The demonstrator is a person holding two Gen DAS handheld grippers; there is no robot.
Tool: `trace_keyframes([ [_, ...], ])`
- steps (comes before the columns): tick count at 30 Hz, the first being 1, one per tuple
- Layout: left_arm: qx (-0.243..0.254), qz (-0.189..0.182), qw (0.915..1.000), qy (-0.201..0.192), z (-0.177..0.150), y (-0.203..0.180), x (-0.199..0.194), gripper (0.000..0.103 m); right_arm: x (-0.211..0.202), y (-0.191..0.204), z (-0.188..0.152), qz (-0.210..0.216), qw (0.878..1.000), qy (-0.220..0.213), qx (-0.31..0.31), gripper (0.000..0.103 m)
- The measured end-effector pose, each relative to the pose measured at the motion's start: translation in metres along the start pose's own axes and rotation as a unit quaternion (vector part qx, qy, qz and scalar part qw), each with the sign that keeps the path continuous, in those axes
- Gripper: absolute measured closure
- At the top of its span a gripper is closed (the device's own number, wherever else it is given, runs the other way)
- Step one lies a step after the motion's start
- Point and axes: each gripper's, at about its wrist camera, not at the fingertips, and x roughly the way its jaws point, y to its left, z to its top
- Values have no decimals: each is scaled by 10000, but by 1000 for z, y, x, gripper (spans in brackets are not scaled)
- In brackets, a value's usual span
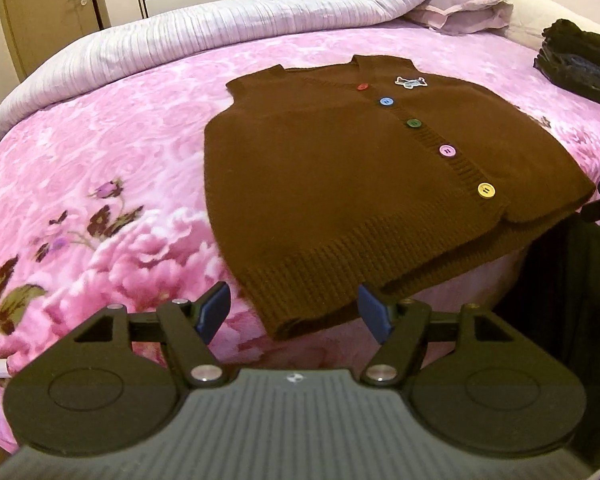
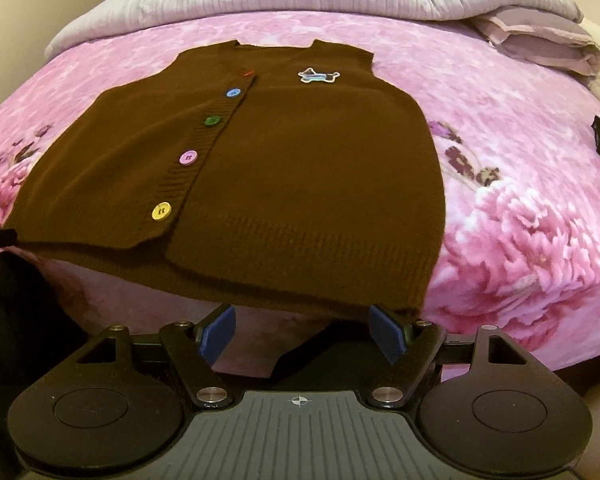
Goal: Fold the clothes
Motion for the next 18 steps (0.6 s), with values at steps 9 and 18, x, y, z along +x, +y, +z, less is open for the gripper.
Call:
trace_keyframes([
  [9, 953, -25, 9945, -443, 5, 43, -14, 37, -12, 49, 13, 633, 9823, -925, -1499, 26],
  [18, 2156, 310, 9749, -456, 19, 103, 1, 37, 26, 192, 2, 1670, 8764, -1219, -4349, 26],
])
